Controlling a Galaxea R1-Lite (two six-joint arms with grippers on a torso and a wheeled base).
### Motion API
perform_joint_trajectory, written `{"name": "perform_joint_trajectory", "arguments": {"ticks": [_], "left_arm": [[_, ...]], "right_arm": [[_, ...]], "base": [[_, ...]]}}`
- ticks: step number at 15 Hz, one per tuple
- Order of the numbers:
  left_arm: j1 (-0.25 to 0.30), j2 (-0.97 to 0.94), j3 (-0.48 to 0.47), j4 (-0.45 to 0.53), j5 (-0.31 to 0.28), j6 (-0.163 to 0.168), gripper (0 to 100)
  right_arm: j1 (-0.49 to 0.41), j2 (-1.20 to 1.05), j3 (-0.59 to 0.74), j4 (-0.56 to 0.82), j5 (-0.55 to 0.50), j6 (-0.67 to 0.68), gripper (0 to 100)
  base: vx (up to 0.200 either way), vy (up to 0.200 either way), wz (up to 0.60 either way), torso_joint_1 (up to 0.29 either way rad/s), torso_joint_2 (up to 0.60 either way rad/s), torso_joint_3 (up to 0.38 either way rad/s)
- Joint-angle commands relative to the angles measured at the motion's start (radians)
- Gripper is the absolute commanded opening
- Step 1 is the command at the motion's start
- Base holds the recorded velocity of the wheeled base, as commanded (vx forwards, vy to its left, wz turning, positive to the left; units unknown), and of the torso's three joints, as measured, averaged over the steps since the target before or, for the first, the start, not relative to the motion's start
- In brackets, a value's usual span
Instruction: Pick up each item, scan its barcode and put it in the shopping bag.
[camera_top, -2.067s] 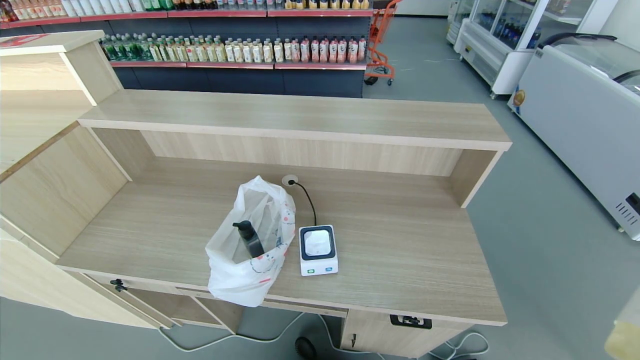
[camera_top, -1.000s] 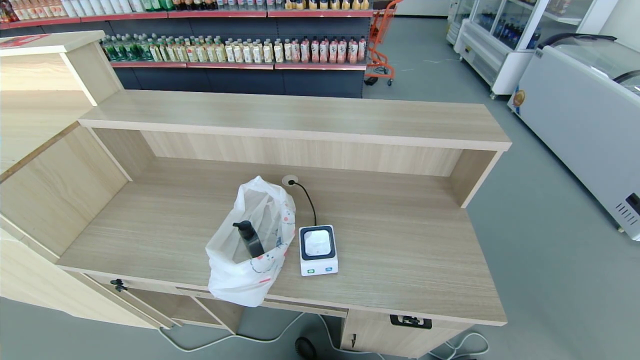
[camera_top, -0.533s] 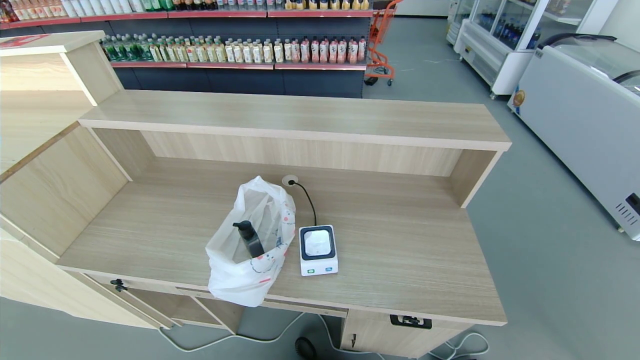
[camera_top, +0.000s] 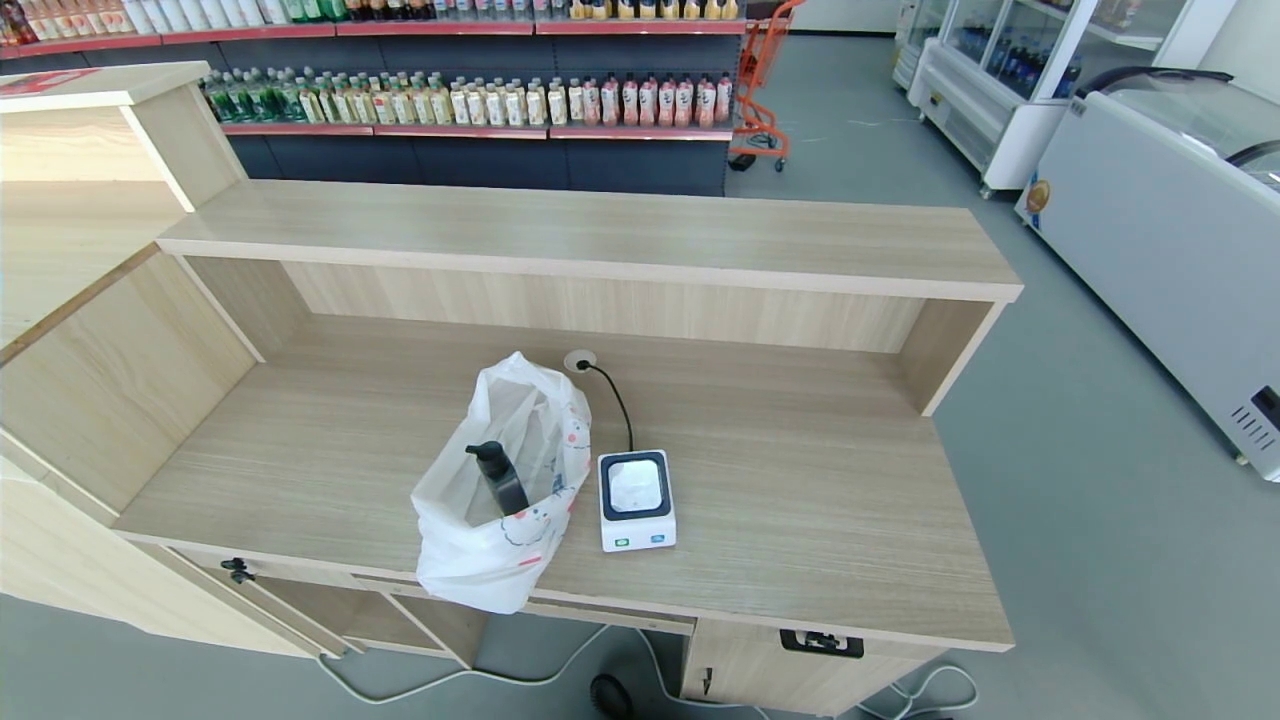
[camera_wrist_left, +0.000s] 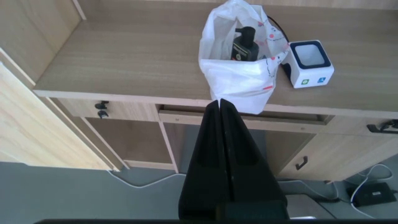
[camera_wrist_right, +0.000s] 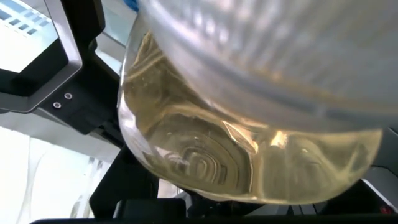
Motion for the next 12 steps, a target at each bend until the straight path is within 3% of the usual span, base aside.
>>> {"name": "perform_joint_trajectory", "arguments": {"ticks": [1, 3, 6, 7, 8, 12], "left_arm": [[0.0, 0.0, 0.0, 0.0, 0.0, 0.0, 0], [0.0, 0.0, 0.0, 0.0, 0.0, 0.0, 0], [0.0, 0.0, 0.0, 0.0, 0.0, 0.0, 0], [0.0, 0.0, 0.0, 0.0, 0.0, 0.0, 0], [0.0, 0.0, 0.0, 0.0, 0.0, 0.0, 0], [0.0, 0.0, 0.0, 0.0, 0.0, 0.0, 0]], "right_arm": [[0.0, -0.01, 0.001, -0.001, 0.001, 0.0, 0], [-0.02, 0.007, -0.002, -0.001, -0.004, -0.044, 0], [-0.153, 0.088, 0.064, -0.001, -0.062, -0.438, 0], [-0.207, 0.142, 0.105, -0.001, -0.159, -0.699, 0], [-0.221, 0.185, 0.126, -0.009, -0.223, -0.853, 0], [-0.262, 0.249, 0.189, -0.133, -0.495, -1.161, 0]], "base": [[0.0, 0.0, 0.0, 0.0, 0.0, 0.0], [0.0, 0.0, 0.0, 0.0, 0.0, 0.0], [0.0, 0.0, 0.0, 0.0, 0.0, 0.0], [0.0, 0.0, 0.0, 0.0, 0.0, 0.0], [0.0, 0.0, 0.0, 0.0, 0.0, 0.0], [0.0, 0.0, 0.0, 0.0, 0.0, 0.0]]}}
